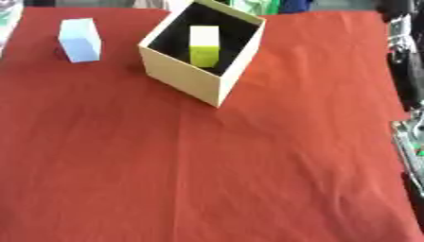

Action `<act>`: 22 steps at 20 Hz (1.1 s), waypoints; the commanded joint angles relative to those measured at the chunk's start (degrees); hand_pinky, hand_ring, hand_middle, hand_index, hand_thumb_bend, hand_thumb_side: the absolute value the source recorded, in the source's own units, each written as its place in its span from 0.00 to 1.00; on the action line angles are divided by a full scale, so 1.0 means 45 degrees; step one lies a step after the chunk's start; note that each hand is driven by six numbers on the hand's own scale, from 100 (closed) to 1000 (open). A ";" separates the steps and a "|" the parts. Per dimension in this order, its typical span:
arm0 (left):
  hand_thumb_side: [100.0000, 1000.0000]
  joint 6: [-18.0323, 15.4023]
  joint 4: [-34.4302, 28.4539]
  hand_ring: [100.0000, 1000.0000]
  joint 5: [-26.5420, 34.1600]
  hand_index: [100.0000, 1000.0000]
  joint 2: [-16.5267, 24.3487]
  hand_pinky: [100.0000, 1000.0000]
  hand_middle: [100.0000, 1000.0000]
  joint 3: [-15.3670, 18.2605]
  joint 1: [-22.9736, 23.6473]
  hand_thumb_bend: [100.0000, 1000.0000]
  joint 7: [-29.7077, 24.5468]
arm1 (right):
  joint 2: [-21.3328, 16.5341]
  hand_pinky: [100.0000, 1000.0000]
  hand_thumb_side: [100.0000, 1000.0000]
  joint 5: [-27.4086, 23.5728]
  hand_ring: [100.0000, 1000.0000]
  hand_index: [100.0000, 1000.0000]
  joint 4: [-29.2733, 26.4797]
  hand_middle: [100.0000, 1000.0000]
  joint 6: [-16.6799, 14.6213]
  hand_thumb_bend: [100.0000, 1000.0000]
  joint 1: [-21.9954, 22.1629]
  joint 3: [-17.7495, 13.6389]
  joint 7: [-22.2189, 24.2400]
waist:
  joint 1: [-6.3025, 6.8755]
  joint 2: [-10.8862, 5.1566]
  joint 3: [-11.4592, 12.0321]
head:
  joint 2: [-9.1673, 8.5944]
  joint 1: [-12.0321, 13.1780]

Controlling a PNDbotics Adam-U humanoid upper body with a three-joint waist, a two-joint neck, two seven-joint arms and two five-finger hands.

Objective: Pick up objects on the table and place them in the box.

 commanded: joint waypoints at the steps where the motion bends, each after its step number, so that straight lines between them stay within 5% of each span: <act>1: 0.86 0.0122 0.0298 0.94 -0.0163 0.84 0.0611 0.76 0.83 0.0308 -0.0051 0.22 -0.0028 | -0.0249 0.77 0.81 0.0146 0.72 1.00 -0.0126 0.67 0.0013 0.00 -0.0114 -0.0156 -0.0066 | -0.0032 -0.0368 -0.0019 | 0.0014 -0.0006; 5: 0.88 -0.0528 0.1047 0.96 -0.0084 0.86 0.0768 0.77 0.85 0.0443 0.0189 0.28 -0.0438 | -0.0259 0.77 0.81 0.0158 0.72 1.00 -0.0090 0.67 0.0022 0.00 -0.0137 -0.0165 -0.0072 | -0.0072 -0.0373 -0.0113 | -0.0148 0.0134; 13: 0.90 -0.4261 0.2030 1.00 -0.1040 0.87 0.1297 0.80 0.87 0.1052 0.0284 0.57 -0.1502 | -0.0333 0.77 0.82 0.0147 0.72 1.00 -0.0021 0.67 0.0013 0.00 -0.0150 -0.0150 -0.0045 | 0.0000 -0.0368 -0.0351 | -0.0343 0.0225; 22: 0.87 -0.5575 0.2594 1.00 -0.1710 0.88 0.1555 0.82 0.88 0.1499 0.0229 0.62 -0.2418 | -0.0473 0.77 0.82 0.0103 0.72 1.00 0.0050 0.67 0.0016 0.00 -0.0194 -0.0143 -0.0039 | 0.0051 -0.0218 -0.0454 | -0.0366 0.0319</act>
